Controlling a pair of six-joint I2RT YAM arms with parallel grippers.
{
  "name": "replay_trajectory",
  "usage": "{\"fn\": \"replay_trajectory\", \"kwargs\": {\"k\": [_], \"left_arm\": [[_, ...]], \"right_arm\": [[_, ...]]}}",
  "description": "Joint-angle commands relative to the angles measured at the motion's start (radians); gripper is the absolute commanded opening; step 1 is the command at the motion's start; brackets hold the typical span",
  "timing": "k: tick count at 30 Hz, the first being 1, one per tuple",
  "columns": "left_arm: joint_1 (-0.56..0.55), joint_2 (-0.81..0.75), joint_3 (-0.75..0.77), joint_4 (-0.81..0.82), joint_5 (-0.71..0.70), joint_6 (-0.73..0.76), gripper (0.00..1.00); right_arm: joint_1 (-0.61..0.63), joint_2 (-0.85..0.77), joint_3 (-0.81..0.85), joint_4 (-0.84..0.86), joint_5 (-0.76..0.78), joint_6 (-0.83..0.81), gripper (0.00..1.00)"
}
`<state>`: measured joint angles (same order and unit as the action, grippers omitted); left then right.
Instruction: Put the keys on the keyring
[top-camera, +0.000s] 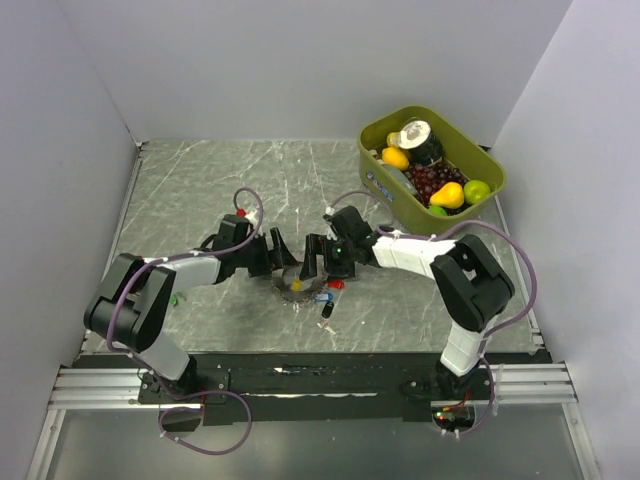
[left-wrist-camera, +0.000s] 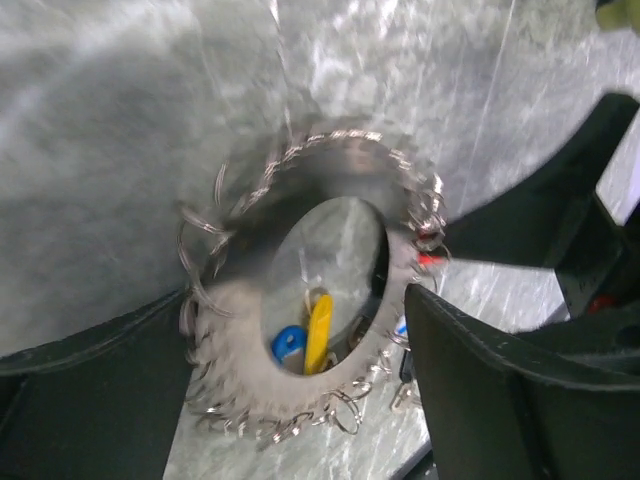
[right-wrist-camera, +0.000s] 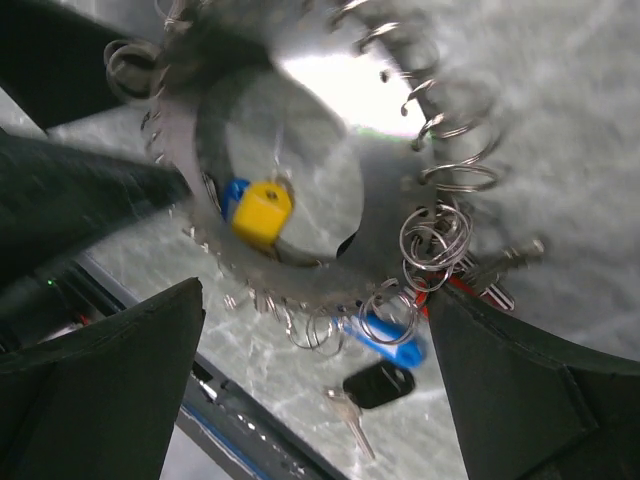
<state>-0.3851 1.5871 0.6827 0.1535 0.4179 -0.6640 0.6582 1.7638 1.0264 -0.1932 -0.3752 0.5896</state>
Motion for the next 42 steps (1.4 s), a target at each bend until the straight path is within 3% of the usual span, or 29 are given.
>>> {"fn": "replay_trajectory", "kwargs": {"k": [1, 10, 15, 17, 29, 34, 42], "left_arm": [[-0.053, -0.018, -0.054, -0.055, -0.017, -0.055, 0.84], [-0.084, -0.257, -0.195, -0.181, -0.205, -0.16, 0.84], [-0.089, -0.366, -0.21, -0.287, -0.24, -0.18, 0.91], [-0.089, -0.42, -0.209, -0.33, -0.281, -0.175, 0.98], [-0.089, -0.461, -0.118, -0.405, -0.358, -0.111, 0.96], [-0.087, -0.461, -0.106, -0.359, -0.282, -0.085, 0.99], [-0.089, -0.424, -0.052, -0.332, -0.254, -0.048, 0.99]], "right_arm": [[0.003, 0.055, 0.092, -0.018, -0.018, -0.048, 0.98], [0.027, 0.1, 0.176, -0.032, -0.054, -0.106, 0.98], [0.057, 0.1, 0.211, -0.048, -0.033, -0.122, 0.98], [0.058, 0.088, 0.21, -0.057, -0.015, -0.123, 0.98], [0.142, -0.18, 0.067, -0.129, 0.202, -0.221, 0.97], [0.21, -0.262, 0.011, -0.158, 0.271, -0.274, 0.86], [0.208, -0.282, -0.112, -0.055, 0.136, -0.171, 0.63]]}}
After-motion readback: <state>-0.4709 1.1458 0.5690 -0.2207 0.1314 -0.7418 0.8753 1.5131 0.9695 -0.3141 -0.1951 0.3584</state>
